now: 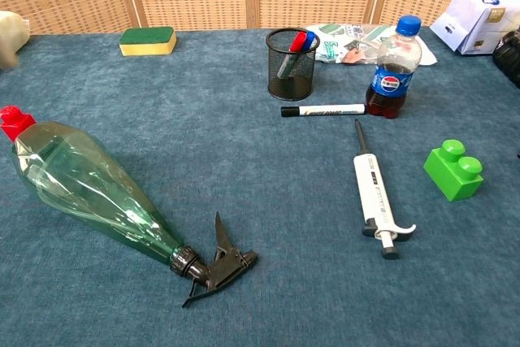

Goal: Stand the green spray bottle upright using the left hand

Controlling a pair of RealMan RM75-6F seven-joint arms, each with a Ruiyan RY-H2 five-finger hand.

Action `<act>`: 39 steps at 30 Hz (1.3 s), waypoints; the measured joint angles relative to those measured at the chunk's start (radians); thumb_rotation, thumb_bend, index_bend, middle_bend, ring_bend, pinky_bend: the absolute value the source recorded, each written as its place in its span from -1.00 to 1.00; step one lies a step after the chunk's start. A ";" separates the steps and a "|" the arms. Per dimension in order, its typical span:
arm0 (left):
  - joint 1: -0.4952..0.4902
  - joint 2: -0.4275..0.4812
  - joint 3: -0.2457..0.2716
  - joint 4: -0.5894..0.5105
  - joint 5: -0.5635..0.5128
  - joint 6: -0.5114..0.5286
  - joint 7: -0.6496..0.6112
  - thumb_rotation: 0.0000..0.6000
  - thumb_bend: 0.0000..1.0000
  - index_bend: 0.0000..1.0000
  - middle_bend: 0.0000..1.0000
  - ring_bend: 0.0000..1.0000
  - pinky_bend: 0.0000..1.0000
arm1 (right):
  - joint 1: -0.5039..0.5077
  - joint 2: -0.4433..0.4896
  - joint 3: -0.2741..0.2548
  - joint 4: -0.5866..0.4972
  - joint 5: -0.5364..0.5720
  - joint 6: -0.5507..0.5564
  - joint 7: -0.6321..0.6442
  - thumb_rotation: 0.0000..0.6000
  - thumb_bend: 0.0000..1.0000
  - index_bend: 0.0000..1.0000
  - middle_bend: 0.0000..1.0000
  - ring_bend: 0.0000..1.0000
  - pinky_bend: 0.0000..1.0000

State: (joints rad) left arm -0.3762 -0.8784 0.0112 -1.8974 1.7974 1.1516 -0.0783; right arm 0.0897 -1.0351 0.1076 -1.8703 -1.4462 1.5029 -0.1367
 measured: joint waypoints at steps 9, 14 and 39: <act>-0.170 -0.009 -0.036 -0.075 -0.036 -0.283 0.172 1.00 -0.50 -0.55 -0.59 -0.67 -0.58 | -0.028 0.013 -0.009 0.000 -0.020 0.037 0.029 1.00 0.12 -0.79 -0.55 -0.90 -0.89; -0.249 -0.089 -0.073 -0.096 -0.134 -0.394 0.342 1.00 -0.50 -0.54 -0.61 -0.69 -0.63 | -0.041 0.018 -0.010 0.010 -0.025 0.057 0.051 1.00 0.12 -0.79 -0.55 -0.90 -0.89; -0.450 -0.429 -0.020 -0.043 -0.620 -0.479 0.915 1.00 -0.50 -0.54 -0.67 -0.74 -0.65 | -0.090 0.034 -0.011 0.063 -0.037 0.107 0.144 1.00 0.12 -0.79 -0.55 -0.90 -0.89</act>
State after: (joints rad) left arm -0.8267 -1.3077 -0.0089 -1.9400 1.1776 0.6727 0.8364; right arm -0.0007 -1.0008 0.0966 -1.8076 -1.4827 1.6102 0.0072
